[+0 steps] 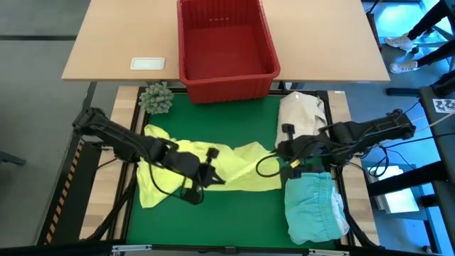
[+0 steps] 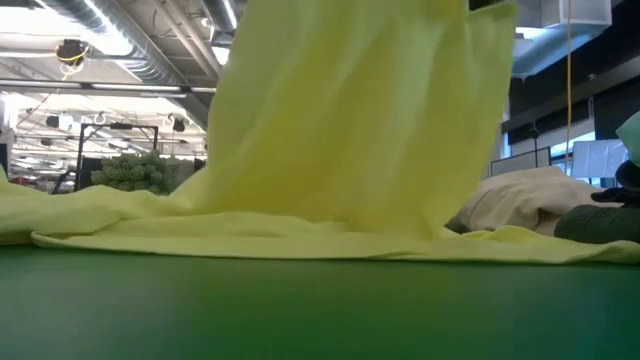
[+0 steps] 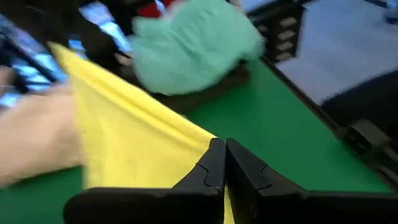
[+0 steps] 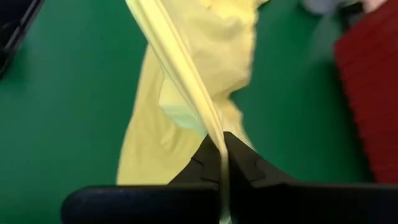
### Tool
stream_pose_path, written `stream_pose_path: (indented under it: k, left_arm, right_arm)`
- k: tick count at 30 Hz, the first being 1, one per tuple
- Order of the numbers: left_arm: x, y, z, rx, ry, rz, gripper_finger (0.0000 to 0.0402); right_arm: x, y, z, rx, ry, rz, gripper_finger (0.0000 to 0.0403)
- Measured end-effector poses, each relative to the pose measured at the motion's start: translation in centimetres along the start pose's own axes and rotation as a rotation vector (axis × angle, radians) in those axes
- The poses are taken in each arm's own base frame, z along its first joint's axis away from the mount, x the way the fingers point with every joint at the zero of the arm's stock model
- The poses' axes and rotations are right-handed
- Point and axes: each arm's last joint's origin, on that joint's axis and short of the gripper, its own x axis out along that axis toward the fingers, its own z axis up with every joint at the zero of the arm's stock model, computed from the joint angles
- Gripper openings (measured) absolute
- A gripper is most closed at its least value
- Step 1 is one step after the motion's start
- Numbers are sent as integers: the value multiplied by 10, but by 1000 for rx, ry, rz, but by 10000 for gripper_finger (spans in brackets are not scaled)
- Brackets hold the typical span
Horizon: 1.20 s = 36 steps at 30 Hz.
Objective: Fold Laundry from Bin
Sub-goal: Fold the yellow shirt
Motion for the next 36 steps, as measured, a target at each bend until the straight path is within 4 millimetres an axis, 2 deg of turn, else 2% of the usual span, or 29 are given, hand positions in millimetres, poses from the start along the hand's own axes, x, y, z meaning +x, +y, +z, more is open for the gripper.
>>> stream_pose_path:
  k: [7,13,21,30,36]
  left_arm:
    - [48,-14,-20,-49,117,-99,0]
    - [73,-21,-37,-59,203,-123,0]
    - [82,-25,-44,-85,233,-173,0]
    - [82,-30,-41,-78,204,-172,0]
    - [91,-31,-45,-89,208,-166,2]
  right_arm:
    - [20,8,-2,-13,112,78,0]
    - [49,17,-6,-23,262,150,0]
    - [83,30,-9,-23,389,261,0]
    - [96,56,-13,-109,443,269,0]
    - [106,60,-16,-124,484,251,0]
